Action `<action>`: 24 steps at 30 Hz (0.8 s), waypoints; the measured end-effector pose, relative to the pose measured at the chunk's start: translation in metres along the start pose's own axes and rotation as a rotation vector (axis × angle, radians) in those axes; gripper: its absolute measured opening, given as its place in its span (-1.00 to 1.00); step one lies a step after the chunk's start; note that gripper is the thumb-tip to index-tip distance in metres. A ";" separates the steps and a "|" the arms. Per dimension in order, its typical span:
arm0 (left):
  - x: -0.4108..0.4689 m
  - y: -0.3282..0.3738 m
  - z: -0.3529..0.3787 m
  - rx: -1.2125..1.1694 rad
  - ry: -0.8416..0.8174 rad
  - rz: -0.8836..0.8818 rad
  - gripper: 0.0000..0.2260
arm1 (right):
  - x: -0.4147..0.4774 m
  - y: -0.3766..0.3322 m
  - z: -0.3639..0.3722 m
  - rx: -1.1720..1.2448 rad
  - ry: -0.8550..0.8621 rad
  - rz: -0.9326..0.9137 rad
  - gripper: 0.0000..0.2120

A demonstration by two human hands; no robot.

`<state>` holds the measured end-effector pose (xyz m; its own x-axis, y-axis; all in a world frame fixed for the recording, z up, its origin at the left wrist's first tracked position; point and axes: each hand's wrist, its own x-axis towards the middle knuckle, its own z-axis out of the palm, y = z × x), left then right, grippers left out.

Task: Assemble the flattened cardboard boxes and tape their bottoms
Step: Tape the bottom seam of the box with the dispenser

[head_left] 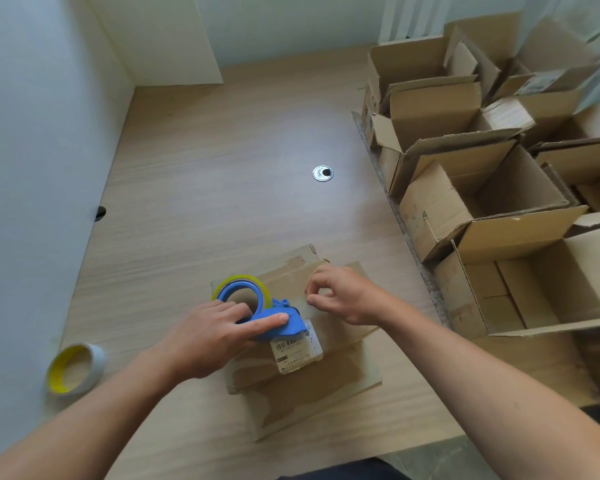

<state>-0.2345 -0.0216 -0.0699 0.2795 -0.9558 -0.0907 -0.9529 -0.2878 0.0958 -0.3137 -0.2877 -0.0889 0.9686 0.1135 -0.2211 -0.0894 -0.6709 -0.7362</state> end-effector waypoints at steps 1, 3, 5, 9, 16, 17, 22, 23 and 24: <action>0.000 0.001 -0.002 -0.013 0.005 -0.006 -0.51 | -0.002 0.001 0.001 0.026 0.014 0.011 -0.92; 0.000 0.003 -0.006 -0.044 0.010 -0.018 -0.45 | -0.006 0.002 0.002 0.080 0.047 0.048 -0.88; -0.001 0.007 -0.009 -0.075 0.005 -0.031 -0.39 | -0.010 0.002 0.006 0.128 0.087 0.087 -0.78; 0.003 0.021 -0.006 -0.112 0.011 -0.048 -0.38 | -0.016 0.003 0.015 0.213 0.123 0.131 -0.82; 0.004 0.025 0.003 -0.216 0.004 -0.057 -0.37 | -0.015 0.016 0.020 0.350 0.118 0.162 -0.78; 0.004 0.025 0.000 -0.277 -0.014 -0.087 -0.35 | -0.015 0.019 0.021 0.381 0.121 0.157 -0.79; 0.001 0.007 -0.024 -0.416 -0.125 -0.269 -0.39 | -0.022 0.034 0.020 0.757 0.218 0.258 -0.82; 0.001 0.004 -0.028 -0.442 -0.178 -0.295 -0.41 | -0.023 0.035 0.020 0.782 0.233 0.264 -0.81; 0.002 0.003 -0.032 -0.482 -0.225 -0.324 -0.43 | -0.023 0.036 0.022 0.798 0.238 0.270 -0.80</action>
<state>-0.2335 -0.0265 -0.0385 0.4637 -0.7946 -0.3918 -0.6490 -0.6057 0.4603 -0.3437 -0.2983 -0.1240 0.9055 -0.1910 -0.3788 -0.3722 0.0708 -0.9255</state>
